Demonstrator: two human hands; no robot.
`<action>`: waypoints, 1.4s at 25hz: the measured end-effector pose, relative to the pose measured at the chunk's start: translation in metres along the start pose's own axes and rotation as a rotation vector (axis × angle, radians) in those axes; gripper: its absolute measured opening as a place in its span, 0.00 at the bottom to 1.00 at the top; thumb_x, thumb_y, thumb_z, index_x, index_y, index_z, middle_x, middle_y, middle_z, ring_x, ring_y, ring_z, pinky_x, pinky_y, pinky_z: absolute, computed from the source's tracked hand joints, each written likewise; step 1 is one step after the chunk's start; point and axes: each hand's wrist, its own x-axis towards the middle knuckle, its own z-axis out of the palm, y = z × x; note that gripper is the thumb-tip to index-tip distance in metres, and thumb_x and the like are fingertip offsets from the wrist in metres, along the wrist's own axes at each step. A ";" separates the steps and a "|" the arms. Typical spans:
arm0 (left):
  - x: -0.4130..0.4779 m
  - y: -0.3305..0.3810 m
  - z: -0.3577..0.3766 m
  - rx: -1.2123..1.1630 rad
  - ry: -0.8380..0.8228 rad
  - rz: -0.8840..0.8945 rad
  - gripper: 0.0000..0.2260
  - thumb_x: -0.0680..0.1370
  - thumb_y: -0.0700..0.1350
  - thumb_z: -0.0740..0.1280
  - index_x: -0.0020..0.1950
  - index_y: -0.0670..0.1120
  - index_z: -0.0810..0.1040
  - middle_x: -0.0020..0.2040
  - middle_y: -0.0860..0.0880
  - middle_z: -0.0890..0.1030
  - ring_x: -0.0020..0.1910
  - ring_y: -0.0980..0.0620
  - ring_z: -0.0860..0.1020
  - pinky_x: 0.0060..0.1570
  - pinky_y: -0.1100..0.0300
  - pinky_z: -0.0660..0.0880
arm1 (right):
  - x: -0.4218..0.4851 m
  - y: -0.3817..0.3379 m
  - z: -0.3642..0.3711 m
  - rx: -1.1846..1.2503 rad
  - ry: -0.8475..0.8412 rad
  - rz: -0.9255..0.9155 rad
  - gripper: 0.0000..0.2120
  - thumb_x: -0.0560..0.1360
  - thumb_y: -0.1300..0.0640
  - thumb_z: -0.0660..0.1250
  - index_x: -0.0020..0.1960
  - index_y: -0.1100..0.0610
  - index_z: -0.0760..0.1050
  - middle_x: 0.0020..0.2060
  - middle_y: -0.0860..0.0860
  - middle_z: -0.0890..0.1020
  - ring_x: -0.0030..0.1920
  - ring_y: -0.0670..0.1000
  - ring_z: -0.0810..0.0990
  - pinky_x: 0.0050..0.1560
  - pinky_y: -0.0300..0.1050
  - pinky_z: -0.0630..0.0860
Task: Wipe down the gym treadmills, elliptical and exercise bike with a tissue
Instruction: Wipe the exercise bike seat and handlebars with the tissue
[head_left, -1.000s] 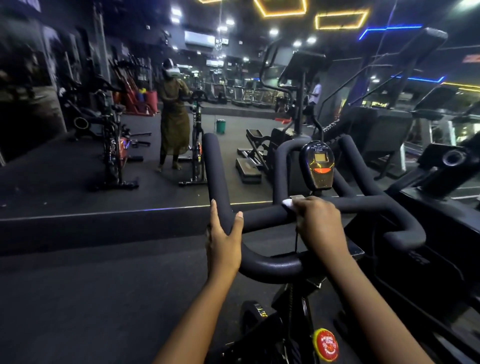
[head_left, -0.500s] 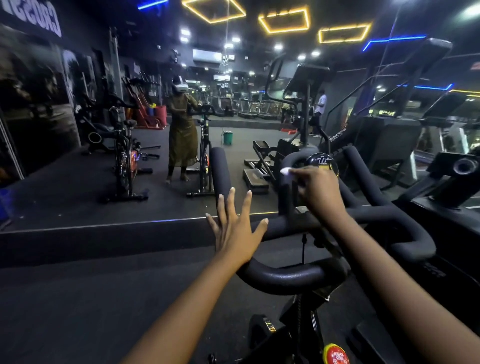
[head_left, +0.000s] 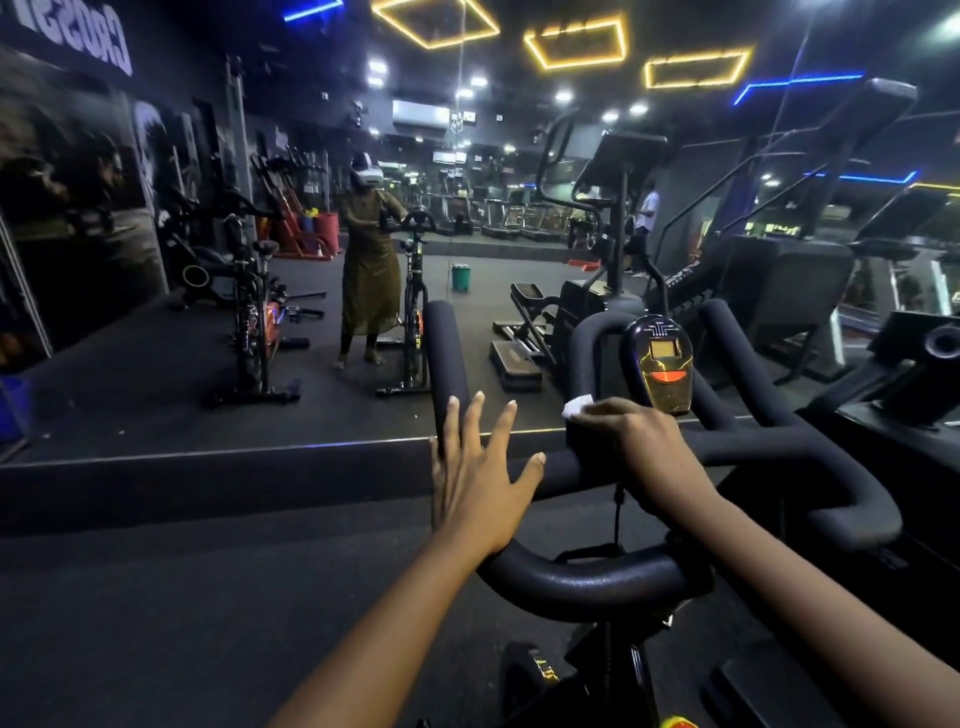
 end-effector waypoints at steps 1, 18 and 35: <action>0.000 0.000 0.000 -0.004 -0.001 -0.001 0.28 0.79 0.60 0.56 0.77 0.58 0.51 0.79 0.52 0.43 0.76 0.51 0.35 0.75 0.47 0.44 | -0.007 -0.003 -0.005 0.027 -0.031 -0.023 0.20 0.66 0.70 0.69 0.56 0.55 0.81 0.52 0.55 0.82 0.50 0.56 0.81 0.48 0.50 0.77; -0.001 0.000 -0.002 -0.020 -0.015 0.007 0.28 0.80 0.59 0.56 0.77 0.58 0.50 0.78 0.53 0.42 0.76 0.51 0.35 0.74 0.47 0.46 | 0.014 0.010 0.009 -0.225 0.022 -0.266 0.16 0.61 0.66 0.64 0.47 0.60 0.83 0.42 0.55 0.84 0.34 0.55 0.77 0.29 0.46 0.78; -0.002 0.000 -0.002 -0.085 0.029 0.006 0.29 0.80 0.58 0.58 0.78 0.56 0.50 0.78 0.52 0.44 0.76 0.52 0.38 0.75 0.48 0.47 | -0.002 0.005 0.003 0.062 0.067 0.040 0.16 0.71 0.67 0.67 0.57 0.54 0.81 0.54 0.54 0.82 0.54 0.53 0.81 0.51 0.46 0.75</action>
